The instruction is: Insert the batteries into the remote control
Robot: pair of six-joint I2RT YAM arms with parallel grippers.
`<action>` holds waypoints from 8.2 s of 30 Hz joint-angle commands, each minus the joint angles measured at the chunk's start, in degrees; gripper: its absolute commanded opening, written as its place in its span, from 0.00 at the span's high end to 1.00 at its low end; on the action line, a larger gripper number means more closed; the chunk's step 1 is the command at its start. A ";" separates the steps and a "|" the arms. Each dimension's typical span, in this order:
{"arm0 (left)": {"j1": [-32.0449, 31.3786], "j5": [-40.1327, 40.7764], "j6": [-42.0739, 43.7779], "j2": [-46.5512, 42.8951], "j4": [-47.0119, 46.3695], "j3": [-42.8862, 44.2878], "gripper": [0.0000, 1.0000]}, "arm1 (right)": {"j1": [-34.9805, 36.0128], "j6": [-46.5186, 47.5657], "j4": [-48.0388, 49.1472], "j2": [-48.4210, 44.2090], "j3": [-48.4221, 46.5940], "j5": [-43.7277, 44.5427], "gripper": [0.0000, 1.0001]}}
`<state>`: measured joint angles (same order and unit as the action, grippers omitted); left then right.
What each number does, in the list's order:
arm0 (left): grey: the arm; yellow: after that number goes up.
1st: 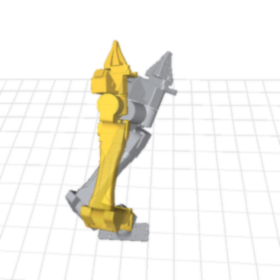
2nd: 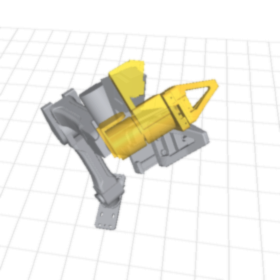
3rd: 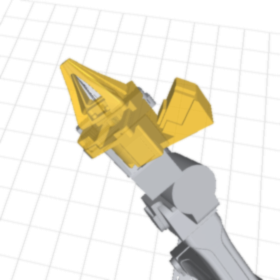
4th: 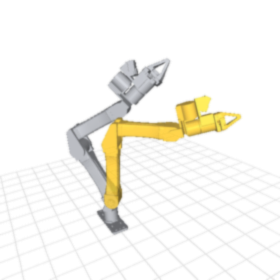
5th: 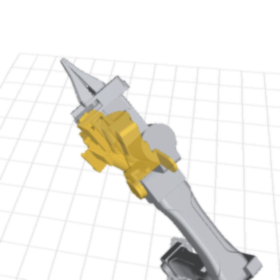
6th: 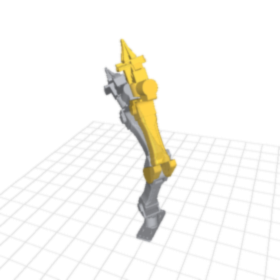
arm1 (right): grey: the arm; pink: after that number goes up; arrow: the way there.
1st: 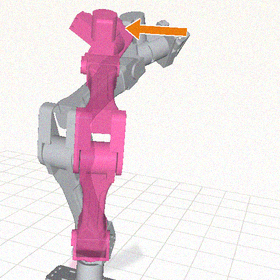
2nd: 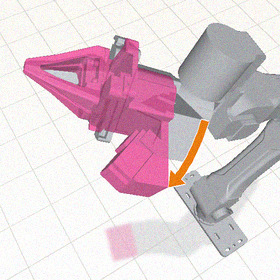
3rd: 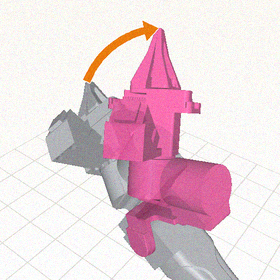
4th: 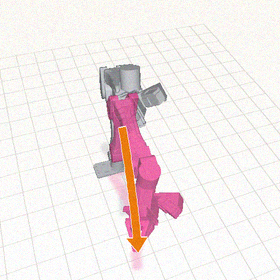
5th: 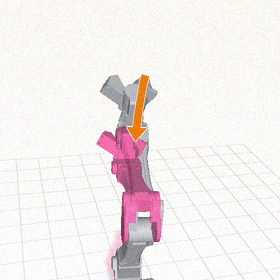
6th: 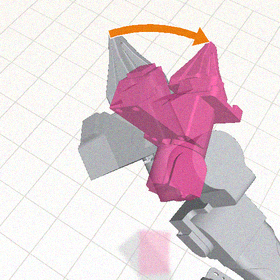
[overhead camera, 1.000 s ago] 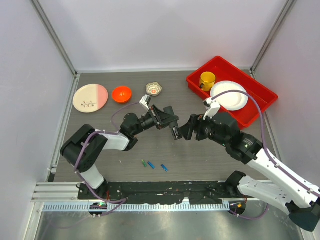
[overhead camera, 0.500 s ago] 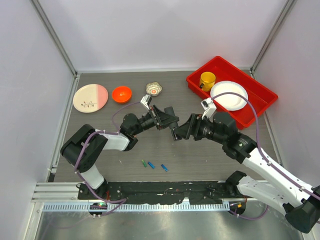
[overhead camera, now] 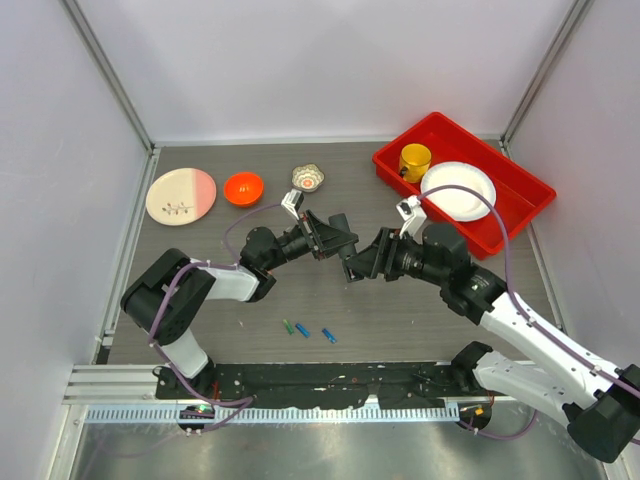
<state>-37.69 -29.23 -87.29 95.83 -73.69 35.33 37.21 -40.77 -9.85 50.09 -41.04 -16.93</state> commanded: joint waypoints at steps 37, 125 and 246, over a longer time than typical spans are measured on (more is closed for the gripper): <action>0.25 -0.82 0.01 -3.19 -14.90 1.23 1.00 | -2.14 -2.56 6.33 -0.43 3.07 -3.02 0.50; 0.25 10.69 14.34 -9.96 27.37 5.10 1.00 | 22.90 22.06 -24.17 16.53 -25.41 37.58 0.34; 0.16 13.24 14.34 -11.90 28.51 3.78 1.00 | 24.05 14.85 -20.12 28.75 -24.53 40.83 0.99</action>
<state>-37.36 -16.62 -72.05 86.91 -39.94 38.44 60.90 -23.46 -30.48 77.84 -63.31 24.21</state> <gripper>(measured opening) 0.216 0.304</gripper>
